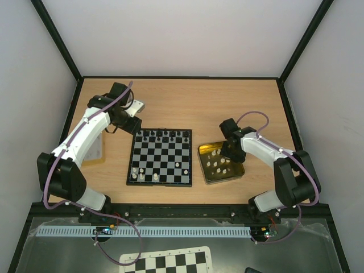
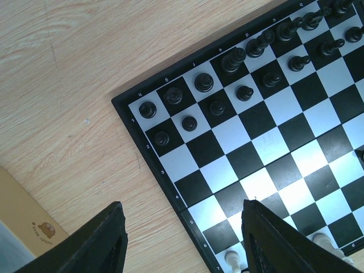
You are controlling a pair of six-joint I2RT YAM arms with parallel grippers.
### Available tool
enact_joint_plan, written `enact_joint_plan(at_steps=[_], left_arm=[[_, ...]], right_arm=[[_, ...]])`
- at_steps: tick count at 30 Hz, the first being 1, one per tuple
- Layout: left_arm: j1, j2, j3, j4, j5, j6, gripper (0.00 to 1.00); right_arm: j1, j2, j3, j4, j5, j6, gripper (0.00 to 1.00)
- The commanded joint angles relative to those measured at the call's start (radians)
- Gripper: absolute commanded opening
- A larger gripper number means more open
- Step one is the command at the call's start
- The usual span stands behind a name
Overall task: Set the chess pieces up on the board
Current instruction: Pick up the chess piece from the storage box.
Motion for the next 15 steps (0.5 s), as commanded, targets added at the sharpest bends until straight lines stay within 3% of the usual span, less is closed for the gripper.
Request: enact_joint_plan(at_steps=[1,7,15], left_arm=[[0.008,-0.026,-0.013,-0.019,-0.011,0.011,0.56],[0.012,-0.031,-0.02,-0.019,-0.015,0.012,0.56],[0.014,-0.038,-0.03,-0.014,-0.015,0.01,0.57]], right_arm=[[-0.005,0.013,-0.013,0.007,0.01,-0.01,0.17],[-0.005,0.026,-0.017,0.014,0.008,-0.014,0.16],[-0.007,0.022,-0.006,-0.007,0.019,-0.016,0.04]])
